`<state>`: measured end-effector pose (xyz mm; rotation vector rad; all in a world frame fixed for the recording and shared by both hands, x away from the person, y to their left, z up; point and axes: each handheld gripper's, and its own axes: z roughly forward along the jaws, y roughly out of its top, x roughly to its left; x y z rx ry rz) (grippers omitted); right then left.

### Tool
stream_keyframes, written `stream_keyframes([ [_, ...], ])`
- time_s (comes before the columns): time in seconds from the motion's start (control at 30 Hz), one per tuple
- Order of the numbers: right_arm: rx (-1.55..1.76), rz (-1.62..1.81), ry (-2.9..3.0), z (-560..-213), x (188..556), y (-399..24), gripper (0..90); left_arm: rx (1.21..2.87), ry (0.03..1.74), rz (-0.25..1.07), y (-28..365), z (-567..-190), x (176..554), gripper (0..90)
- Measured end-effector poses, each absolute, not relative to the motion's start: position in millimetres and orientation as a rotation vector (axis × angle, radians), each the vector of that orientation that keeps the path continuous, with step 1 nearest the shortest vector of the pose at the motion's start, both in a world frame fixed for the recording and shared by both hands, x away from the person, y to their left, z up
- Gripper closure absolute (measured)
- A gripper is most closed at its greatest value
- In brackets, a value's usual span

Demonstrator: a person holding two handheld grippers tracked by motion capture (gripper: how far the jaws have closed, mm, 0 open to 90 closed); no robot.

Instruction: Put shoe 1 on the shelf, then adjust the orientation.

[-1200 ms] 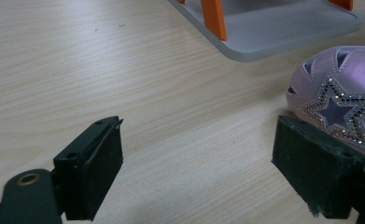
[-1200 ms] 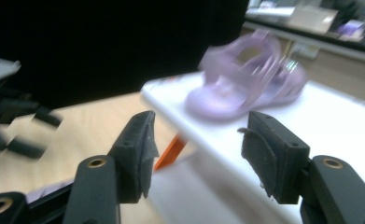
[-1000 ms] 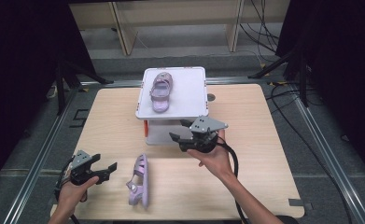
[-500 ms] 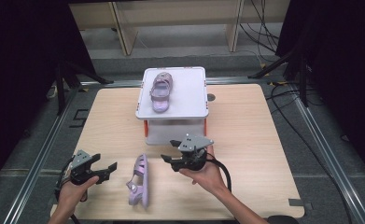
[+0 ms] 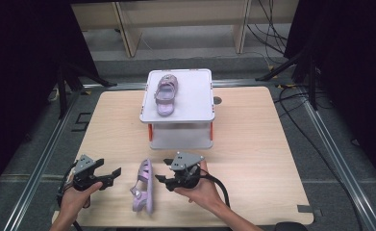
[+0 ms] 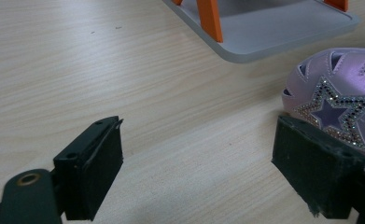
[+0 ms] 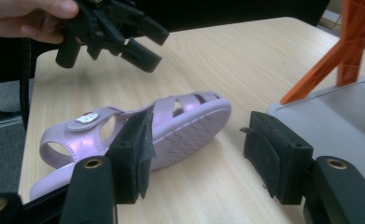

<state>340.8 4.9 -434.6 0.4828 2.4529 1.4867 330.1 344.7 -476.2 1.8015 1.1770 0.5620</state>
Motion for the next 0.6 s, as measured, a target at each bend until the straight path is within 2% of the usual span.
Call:
stream_keyframes([
  [0.47,0.5,1.403,2.521,-447,334,21,36.3,1.813,1.177,0.567,344,-477,330,15.6],
  [0.6,0.53,1.409,2.543,-450,335,27,37.4,1.808,1.179,0.571,344,-476,330,15.6],
])
